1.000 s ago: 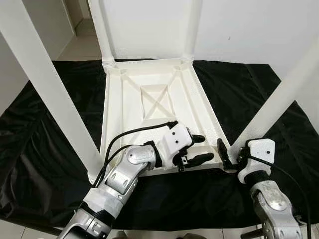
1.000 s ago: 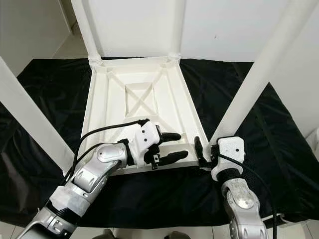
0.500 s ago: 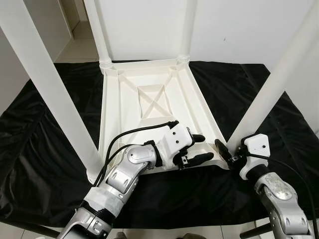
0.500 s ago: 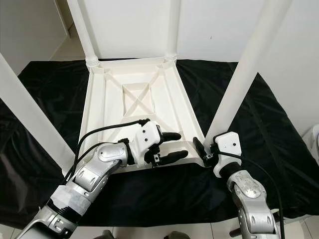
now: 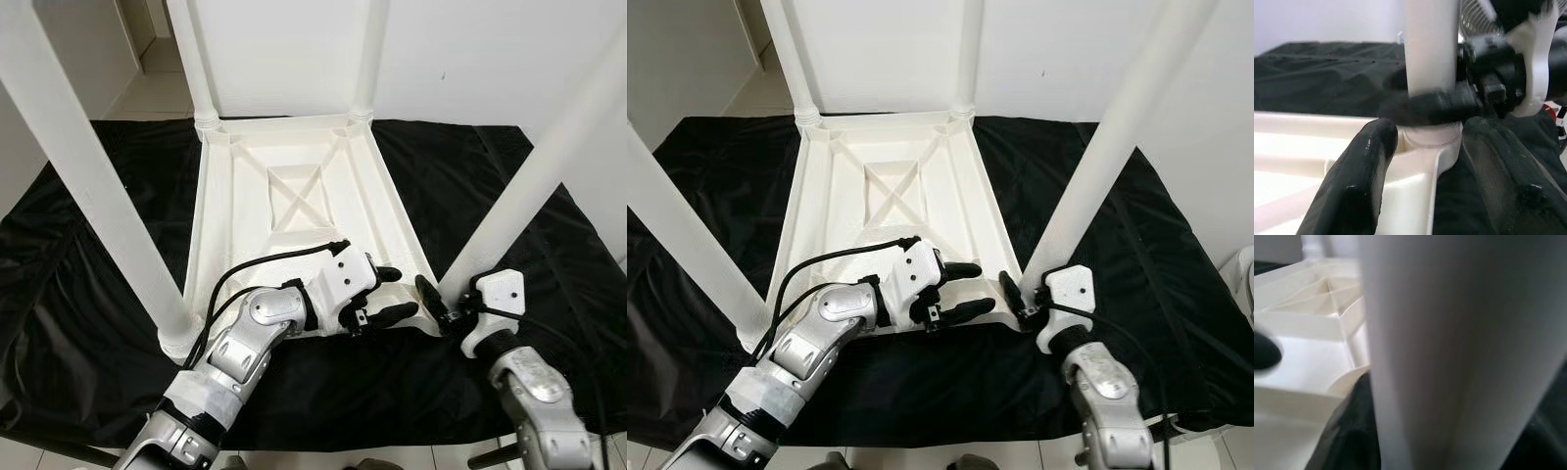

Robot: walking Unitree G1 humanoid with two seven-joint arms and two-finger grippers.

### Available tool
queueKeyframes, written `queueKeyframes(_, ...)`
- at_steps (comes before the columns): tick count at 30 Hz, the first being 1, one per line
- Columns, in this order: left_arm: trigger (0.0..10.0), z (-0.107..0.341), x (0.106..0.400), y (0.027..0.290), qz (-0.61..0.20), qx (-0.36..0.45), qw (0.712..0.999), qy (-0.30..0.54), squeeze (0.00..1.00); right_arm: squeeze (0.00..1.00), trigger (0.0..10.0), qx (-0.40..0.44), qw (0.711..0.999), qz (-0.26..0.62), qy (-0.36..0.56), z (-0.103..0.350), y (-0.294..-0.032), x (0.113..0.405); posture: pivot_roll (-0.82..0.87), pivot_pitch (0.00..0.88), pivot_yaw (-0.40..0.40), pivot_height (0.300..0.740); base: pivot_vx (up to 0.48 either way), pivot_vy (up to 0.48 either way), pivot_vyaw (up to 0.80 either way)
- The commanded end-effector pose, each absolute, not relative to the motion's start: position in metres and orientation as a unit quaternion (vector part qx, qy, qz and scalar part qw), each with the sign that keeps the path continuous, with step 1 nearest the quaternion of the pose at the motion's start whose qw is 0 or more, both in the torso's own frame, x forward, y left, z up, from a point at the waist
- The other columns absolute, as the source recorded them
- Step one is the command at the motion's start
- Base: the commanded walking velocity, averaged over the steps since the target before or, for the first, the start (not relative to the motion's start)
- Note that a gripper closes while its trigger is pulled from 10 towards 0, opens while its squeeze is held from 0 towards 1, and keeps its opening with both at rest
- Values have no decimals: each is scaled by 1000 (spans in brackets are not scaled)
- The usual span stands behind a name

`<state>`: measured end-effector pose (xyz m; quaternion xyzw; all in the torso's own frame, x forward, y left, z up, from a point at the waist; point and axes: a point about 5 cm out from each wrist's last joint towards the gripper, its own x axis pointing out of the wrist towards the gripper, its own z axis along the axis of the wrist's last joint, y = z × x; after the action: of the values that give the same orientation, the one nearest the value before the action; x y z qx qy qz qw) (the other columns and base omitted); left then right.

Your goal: Building children table

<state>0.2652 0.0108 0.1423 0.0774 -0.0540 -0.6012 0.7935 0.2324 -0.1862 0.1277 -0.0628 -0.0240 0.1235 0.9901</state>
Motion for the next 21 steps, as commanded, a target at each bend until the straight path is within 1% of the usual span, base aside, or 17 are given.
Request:
queueKeyframes(1, 10000, 136, 266, 15, -600, 79, 795, -43, 0, 0, 10000, -76, 992, 105, 0, 120, -187, 233, -85, 0, 11, 740, 0, 0, 0)
queueKeyframes(2, 10000, 135, 267, 16, -596, 75, 798, -42, 0, 0, 10000, -72, 994, 81, 3, 119, -186, 233, -84, 0, 11, 740, 0, 0, 0)
queueKeyframes(3, 10000, 135, 267, 16, -596, 75, 798, -42, 0, 0, 10000, -72, 994, 81, 3, 119, -186, 233, -84, 0, 11, 740, 0, 0, 0)
queueKeyframes(5, 10000, 131, 269, 19, -589, 68, 805, -39, 0, 0, 10000, -58, 997, 42, 0, 119, -178, 231, -86, 0, 14, 740, 0, 0, 0)
queueKeyframes(6, 10000, 131, 269, 19, -589, 68, 805, -39, 0, 0, 10000, -58, 997, 42, 0, 119, -178, 231, -86, 0, 14, 740, 0, 0, 0)
queueKeyframes(7, 10000, 128, 269, 20, -587, 70, 806, -38, 0, 0, 10000, -53, 999, 4, 4, 118, -177, 230, -87, 0, 13, 740, 0, 0, 0)
queueKeyframes(8, 10000, 128, 269, 20, -587, 70, 806, -38, 0, 0, 10000, -53, 999, 4, 4, 118, -177, 230, -87, 0, 13, 740, 0, 0, 0)
queueKeyframes(9, 10000, 127, 268, 21, -587, 71, 806, -37, 0, 0, 10000, -46, 998, -41, 9, 117, -177, 228, -88, 0, 14, 740, 0, 0, 0)
queueKeyframes(11, 10000, 127, 268, 21, -587, 71, 806, -37, 0, 0, 10000, -46, 998, -41, 9, 117, -177, 228, -88, 0, 14, 740, 0, 0, 0)
queueKeyframes(13, 10000, 127, 269, 22, -586, 75, 806, -37, 0, 0, 10000, -37, 991, -129, 21, 114, -179, 223, -87, 0, 16, 740, 0, 0, 0)
queueKeyframes(14, 10000, 127, 269, 22, -586, 75, 806, -37, 0, 0, 10000, -37, 991, -129, 21, 114, -179, 223, -87, 0, 16, 740, 0, 0, 0)
queueKeyframes(15, 10000, 127, 269, 22, -585, 76, 807, -38, 0, 0, 10000, -34, 987, -156, 24, 113, -179, 222, -87, 0, 16, 740, 0, 0, 0)
queueKeyframes(16, 10000, 127, 269, 22, -585, 76, 807, -38, 0, 0, 10000, -34, 987, -156, 24, 113, -179, 222, -87, 0, 16, 740, 0, 0, 0)
queueKeyframes(17, 10000, 128, 270, 22, -585, 81, 806, -39, 0, 0, 10000, -32, 983, -181, 25, 112, -175, 220, -84, 0, 14, 740, 0, 0, 0)
queueKeyframes(18, 10000, 128, 271, 22, -584, 85, 806, -41, 0, 0, 10000, -32, 982, -182, 27, 111, -168, 221, -83, 0, 14, 740, 0, 0, 0)
queueKeyframes(21, 10000, 129, 272, 22, -584, 87, 806, -43, 0, 0, 10000, -32, 982, -186, 22, 113, -165, 221, -87, 0, 20, 740, 0, 0, 0)
